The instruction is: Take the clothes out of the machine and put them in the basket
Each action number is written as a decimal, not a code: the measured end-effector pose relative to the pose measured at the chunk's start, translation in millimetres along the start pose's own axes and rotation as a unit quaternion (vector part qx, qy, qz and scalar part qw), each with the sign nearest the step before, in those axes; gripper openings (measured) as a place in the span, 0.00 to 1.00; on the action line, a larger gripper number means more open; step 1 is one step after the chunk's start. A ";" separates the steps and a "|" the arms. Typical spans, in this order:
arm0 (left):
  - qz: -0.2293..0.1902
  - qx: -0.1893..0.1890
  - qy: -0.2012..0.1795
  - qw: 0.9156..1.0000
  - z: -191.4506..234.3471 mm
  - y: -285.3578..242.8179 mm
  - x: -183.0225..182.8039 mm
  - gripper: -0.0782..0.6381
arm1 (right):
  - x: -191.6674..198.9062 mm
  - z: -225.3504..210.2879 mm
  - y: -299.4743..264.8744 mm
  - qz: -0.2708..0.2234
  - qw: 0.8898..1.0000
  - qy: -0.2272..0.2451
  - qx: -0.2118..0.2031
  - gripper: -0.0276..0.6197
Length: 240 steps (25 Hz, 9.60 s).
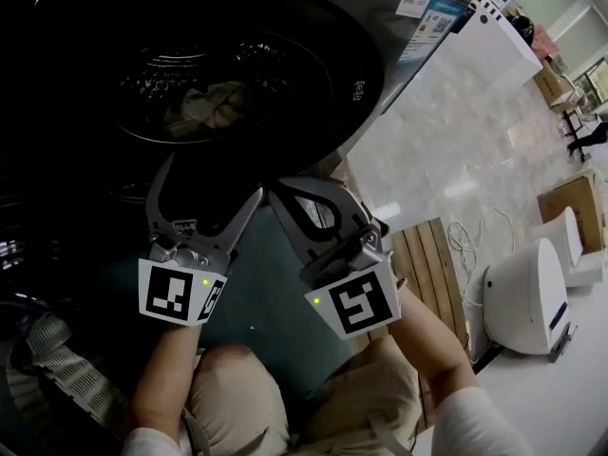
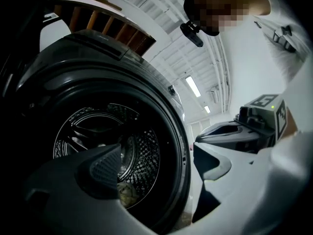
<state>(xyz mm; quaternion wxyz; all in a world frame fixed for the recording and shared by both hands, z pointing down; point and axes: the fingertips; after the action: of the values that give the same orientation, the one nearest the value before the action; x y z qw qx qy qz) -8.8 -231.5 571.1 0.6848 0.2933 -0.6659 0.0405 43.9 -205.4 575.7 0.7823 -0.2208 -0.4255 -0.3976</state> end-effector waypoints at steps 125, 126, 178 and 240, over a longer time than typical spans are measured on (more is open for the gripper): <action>0.162 0.104 0.088 0.977 96.2 -150.2 120.1 0.29 | 6.5 -15.5 65.7 -0.024 0.997 0.003 0.076 0.06; 0.159 0.105 0.082 0.978 94.0 -147.3 116.0 0.29 | 6.2 -15.5 65.6 -0.026 0.997 0.001 0.075 0.06; 0.102 -0.065 0.059 0.991 40.5 25.5 -247.5 0.29 | -265.6 -93.5 -24.3 -0.003 0.989 -0.108 -0.099 0.06; 0.093 -0.780 0.047 0.618 89.6 624.1 -428.3 0.31 | -636.3 406.4 -73.3 -0.145 0.687 -0.016 -0.712 0.06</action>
<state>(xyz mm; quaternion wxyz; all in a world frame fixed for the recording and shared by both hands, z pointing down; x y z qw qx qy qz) -413.9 385.9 382.1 0.6789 -0.4168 -0.4382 -0.4165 -419.4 305.9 260.4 0.3154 -0.6531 -0.0538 -0.6863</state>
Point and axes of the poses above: the fingertips, and each gripper's own axes: y backward along the fingers, z to its left, x out of its underside, and after that the axes turned 5 degrees about -z, right-handed
